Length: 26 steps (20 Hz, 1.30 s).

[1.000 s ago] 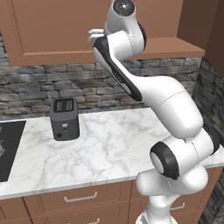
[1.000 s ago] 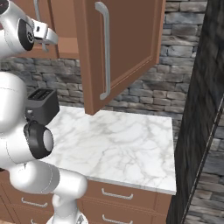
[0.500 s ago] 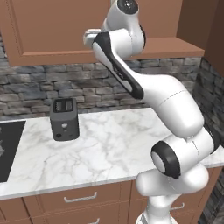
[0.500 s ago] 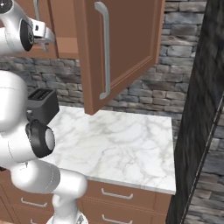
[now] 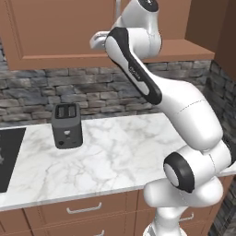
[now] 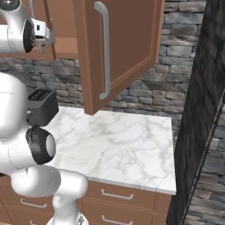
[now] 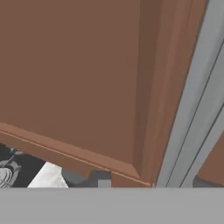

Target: Open the cabinet. Pick the soap dispenser and place it next to the sink. Then close the cabinet.

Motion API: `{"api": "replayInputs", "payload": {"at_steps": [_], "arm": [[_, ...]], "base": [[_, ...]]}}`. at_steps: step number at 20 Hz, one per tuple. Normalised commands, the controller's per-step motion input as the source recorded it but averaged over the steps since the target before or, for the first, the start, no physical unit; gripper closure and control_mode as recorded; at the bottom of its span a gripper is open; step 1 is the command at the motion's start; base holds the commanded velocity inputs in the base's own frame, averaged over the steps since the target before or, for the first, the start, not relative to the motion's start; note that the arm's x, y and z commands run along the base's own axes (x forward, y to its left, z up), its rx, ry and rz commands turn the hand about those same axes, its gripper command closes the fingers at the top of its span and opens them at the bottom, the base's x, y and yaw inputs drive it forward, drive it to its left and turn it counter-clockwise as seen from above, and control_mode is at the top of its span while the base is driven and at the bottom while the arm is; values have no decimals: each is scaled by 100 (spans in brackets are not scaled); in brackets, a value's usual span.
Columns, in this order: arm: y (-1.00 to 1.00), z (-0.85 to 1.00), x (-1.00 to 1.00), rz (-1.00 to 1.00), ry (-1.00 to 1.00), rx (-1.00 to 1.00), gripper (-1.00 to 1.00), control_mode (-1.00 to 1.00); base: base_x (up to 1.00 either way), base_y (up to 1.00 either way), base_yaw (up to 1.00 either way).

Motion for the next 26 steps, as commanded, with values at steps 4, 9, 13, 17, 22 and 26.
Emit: {"api": "replayInputs", "payload": {"at_steps": [4,9,13,17,22,26], "arm": [[71,13,-76,13,0,-1,100,-100],[66,12,-71,12,0,-1,100,-100],[67,13,-73,11,0,-1,100,-100],[70,11,-75,11,0,-1,100,-100],[73,9,-78,10,0,-1,100,-100],[78,9,-91,10,0,-2,100,-100]], "base": [[0,0,0],[0,0,0],[0,0,0],[0,0,0],[0,0,0],[0,0,0]]}}
